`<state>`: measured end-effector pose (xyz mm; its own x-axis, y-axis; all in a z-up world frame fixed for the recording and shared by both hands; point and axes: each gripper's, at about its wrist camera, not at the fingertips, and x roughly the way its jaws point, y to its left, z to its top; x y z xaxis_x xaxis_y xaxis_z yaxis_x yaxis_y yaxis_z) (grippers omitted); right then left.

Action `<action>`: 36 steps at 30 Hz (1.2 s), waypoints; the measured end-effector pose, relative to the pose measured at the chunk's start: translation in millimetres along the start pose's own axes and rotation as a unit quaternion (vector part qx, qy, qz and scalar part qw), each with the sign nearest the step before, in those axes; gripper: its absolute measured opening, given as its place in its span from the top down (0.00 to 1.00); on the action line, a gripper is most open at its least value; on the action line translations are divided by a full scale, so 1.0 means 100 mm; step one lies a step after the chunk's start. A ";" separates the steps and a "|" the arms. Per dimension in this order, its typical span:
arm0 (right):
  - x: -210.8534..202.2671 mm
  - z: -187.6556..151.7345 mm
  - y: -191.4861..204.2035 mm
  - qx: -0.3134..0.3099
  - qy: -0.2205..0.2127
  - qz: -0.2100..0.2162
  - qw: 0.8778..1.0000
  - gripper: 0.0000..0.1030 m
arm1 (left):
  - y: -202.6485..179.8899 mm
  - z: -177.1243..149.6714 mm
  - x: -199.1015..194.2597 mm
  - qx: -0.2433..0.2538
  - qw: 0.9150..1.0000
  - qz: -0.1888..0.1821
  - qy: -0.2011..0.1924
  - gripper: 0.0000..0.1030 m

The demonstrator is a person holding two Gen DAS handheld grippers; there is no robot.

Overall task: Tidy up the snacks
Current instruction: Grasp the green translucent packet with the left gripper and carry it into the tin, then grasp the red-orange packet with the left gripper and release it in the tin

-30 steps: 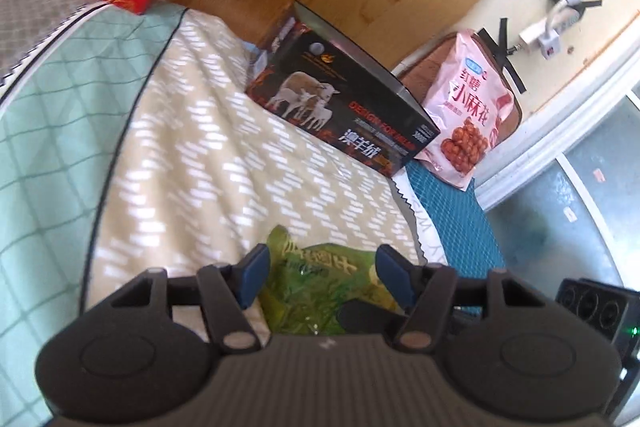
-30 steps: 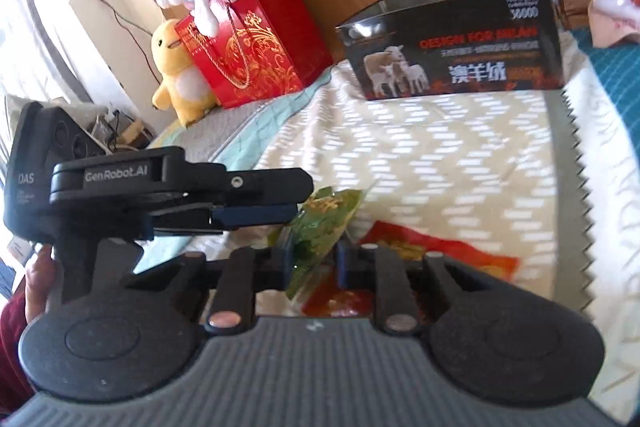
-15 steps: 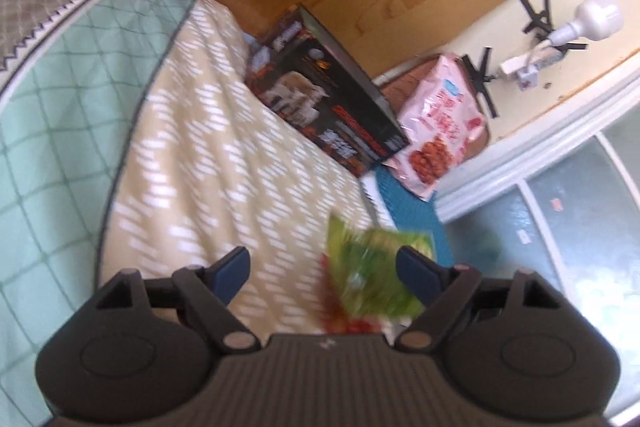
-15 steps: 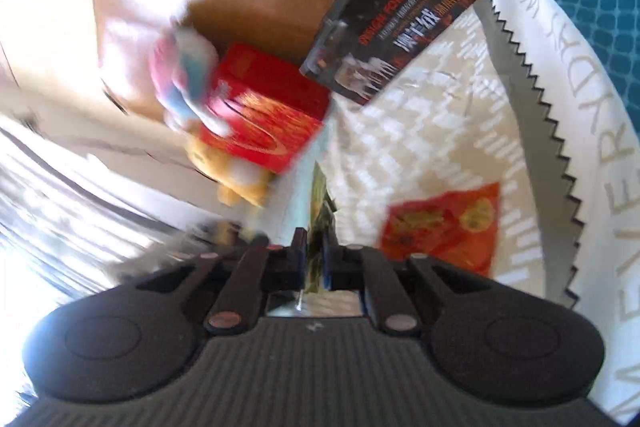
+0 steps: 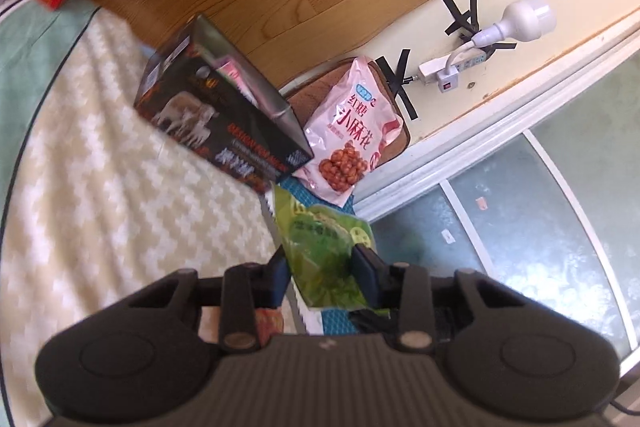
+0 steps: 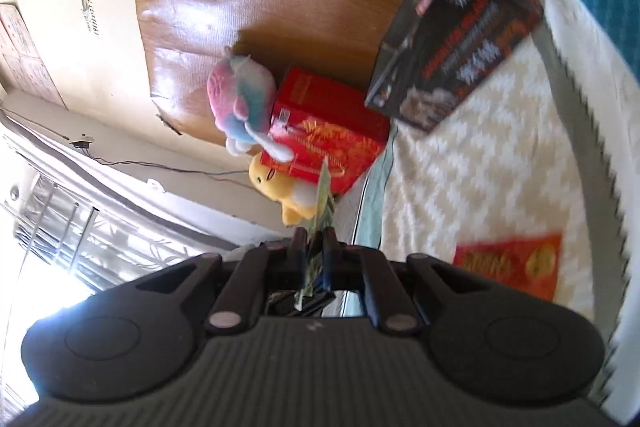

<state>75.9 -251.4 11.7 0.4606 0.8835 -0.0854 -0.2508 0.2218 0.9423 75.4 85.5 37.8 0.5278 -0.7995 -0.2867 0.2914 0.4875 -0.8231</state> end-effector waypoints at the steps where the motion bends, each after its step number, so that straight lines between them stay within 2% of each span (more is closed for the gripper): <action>1: 0.03 0.08 0.04 -0.014 -0.005 -0.007 1.000 0.90 | -0.03 0.07 0.05 0.008 1.000 0.005 0.001 0.68; 5: 0.20 0.43 0.20 -0.098 -0.026 -0.060 0.993 0.90 | -0.18 0.47 0.33 0.060 0.997 0.041 -0.004 0.68; 7: 0.35 0.60 0.31 -0.161 -0.040 -0.098 0.981 0.89 | -0.21 0.69 0.50 0.076 0.995 0.064 -0.011 0.68; 10: 0.66 0.77 0.44 -0.257 -0.066 -0.178 0.948 0.79 | -0.19 0.98 0.78 0.094 0.989 0.108 -0.025 0.67; 12: 0.90 0.81 0.44 -0.320 -0.077 -0.230 0.916 0.69 | -0.16 1.11 0.93 0.108 0.982 0.146 -0.042 0.65; 13: 1.01 0.80 0.43 -0.353 -0.083 -0.258 0.895 0.67 | -0.13 1.14 0.97 0.113 0.978 0.169 -0.055 0.63; 14: 1.09 0.78 0.42 -0.384 -0.094 -0.289 0.872 0.57 | -0.11 1.17 0.99 0.118 0.972 0.193 -0.066 0.57; 15: 1.11 0.75 0.41 -0.400 -0.103 -0.304 0.858 0.52 | -0.09 1.18 1.00 0.123 0.965 0.218 -0.075 0.55; 16: 1.06 0.73 0.38 -0.407 -0.116 -0.306 0.853 0.52 | -0.07 1.17 0.98 0.125 0.961 0.233 -0.080 0.55; 18: 0.87 0.67 0.31 -0.387 -0.130 -0.282 0.868 0.52 | -0.04 1.11 0.87 0.128 0.962 0.224 -0.089 0.54; 21: 0.61 0.55 0.19 -0.342 -0.113 -0.269 0.893 0.52 | -0.05 0.97 0.70 0.127 0.964 0.216 -0.090 0.54; 25: 0.22 0.22 0.02 -0.245 -0.053 -0.236 0.939 0.52 | -0.13 0.64 0.53 0.126 0.971 0.197 -0.045 0.51; 26: 0.12 0.12 -0.02 -0.227 -0.044 -0.229 0.945 0.52 | -0.14 0.51 0.50 0.126 0.973 0.193 -0.029 0.50; 28: -0.06 -0.08 -0.07 -0.201 -0.030 -0.228 0.952 0.52 | -0.12 0.28 0.49 0.118 0.976 0.182 0.010 0.49; 31: -0.23 -0.35 -0.16 -0.173 -0.013 -0.238 0.956 0.52 | -0.03 -0.04 0.47 0.092 0.980 0.163 0.067 0.49; 33: -0.29 -0.48 -0.16 -0.166 -0.005 -0.240 0.956 0.52 | 0.01 -0.22 0.45 0.075 0.982 0.148 0.091 0.49; 36: -0.32 -0.60 -0.10 -0.183 -0.003 -0.247 0.952 0.52 | 0.05 -0.41 0.42 0.056 0.984 0.133 0.103 0.49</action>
<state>12.3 -256.6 -14.4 0.6041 0.6325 -0.4848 -0.2827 0.7389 0.6116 66.5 40.2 1.1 0.4280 -0.6865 -0.5878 0.2573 0.7160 -0.6490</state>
